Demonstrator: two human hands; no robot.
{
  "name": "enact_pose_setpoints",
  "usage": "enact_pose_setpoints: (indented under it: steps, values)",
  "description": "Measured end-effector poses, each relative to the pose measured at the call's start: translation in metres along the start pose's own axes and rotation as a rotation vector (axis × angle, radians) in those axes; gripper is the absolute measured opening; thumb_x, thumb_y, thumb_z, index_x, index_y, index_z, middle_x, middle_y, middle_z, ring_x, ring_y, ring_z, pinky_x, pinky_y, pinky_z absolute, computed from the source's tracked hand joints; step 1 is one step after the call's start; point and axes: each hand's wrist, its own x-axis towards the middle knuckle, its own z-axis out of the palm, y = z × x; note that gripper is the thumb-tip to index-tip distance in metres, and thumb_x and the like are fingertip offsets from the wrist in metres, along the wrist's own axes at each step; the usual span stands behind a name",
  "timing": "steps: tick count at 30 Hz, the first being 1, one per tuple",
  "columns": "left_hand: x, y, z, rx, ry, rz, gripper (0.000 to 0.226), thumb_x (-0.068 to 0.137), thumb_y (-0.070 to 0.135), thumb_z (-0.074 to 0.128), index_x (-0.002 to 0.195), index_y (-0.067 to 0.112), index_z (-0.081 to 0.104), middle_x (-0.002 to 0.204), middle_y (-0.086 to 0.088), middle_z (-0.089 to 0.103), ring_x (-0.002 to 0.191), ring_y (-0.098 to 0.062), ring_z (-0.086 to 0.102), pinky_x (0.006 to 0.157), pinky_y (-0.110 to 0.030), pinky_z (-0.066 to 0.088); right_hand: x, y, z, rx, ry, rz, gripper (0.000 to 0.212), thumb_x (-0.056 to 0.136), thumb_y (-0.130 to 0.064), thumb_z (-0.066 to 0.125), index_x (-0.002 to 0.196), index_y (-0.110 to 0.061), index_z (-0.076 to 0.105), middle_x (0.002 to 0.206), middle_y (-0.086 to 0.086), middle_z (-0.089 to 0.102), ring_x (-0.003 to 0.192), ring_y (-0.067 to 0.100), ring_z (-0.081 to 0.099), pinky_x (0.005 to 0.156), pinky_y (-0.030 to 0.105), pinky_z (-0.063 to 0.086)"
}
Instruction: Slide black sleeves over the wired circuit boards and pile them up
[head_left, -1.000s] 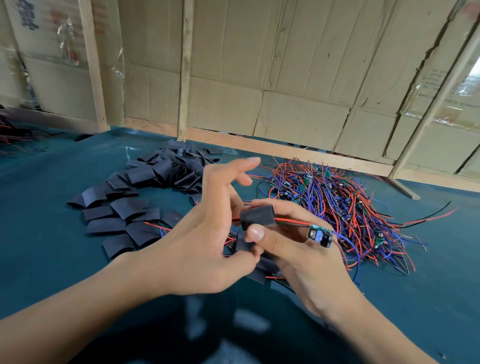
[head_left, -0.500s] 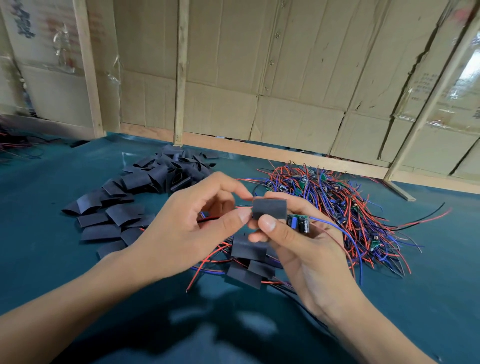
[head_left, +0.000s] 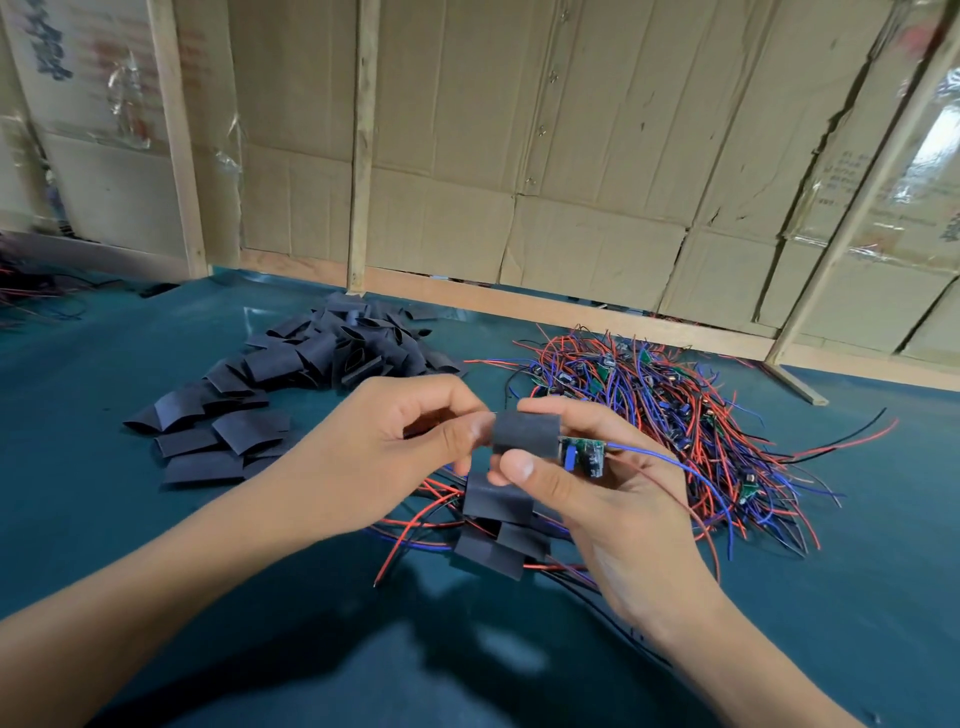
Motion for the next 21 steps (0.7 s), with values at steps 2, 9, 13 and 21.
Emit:
enact_pose_setpoints:
  steps: [2,9,13,21]
  values:
    - [0.000,-0.001,0.004,-0.151,-0.015,-0.067,0.024,0.094,0.037,0.056,0.079,0.019,0.064,0.064,0.003,0.058,0.050,-0.008,0.034,0.047,-0.015,0.030,-0.001,0.001,0.000,-0.003,-0.010,0.014,0.050,0.063,-0.034,0.093,0.107,-0.020,0.074,0.096,0.019,0.075,0.083,0.030,0.072,0.076,0.036,0.058]
    - [0.000,0.005,0.010,-0.473,-0.014,-0.219,0.028,0.093,0.034,0.056,0.069,0.020,0.063,0.064,-0.002,0.051,0.044,-0.010,0.023,0.043,-0.019,0.023,0.002,0.000,-0.001,0.023,-0.017,-0.024,0.046,0.062,-0.027,0.094,0.104,-0.021,0.076,0.087,0.025,0.068,0.083,0.038,0.061,0.078,0.040,0.058]
    - [0.001,0.005,0.010,-0.440,0.003,-0.212,0.027,0.091,0.036,0.058,0.070,0.022,0.065,0.061,0.001,0.051,0.046,-0.013,0.019,0.043,-0.019,0.021,0.002,-0.001,-0.003,-0.008,-0.024,-0.037,0.043,0.066,-0.021,0.092,0.106,-0.019,0.075,0.088,0.027,0.066,0.081,0.037,0.061,0.076,0.042,0.058]
    - [0.002,-0.005,0.005,-0.179,0.133,-0.113,0.030,0.084,0.055,0.061,0.078,0.026,0.068,0.057,0.005,0.055,0.042,-0.006,0.031,0.043,-0.016,0.028,0.007,0.002,-0.013,-0.051,0.065,-0.001,0.062,0.056,-0.045,0.096,0.107,-0.016,0.075,0.090,0.042,0.049,0.079,0.056,0.053,0.083,0.052,0.042]
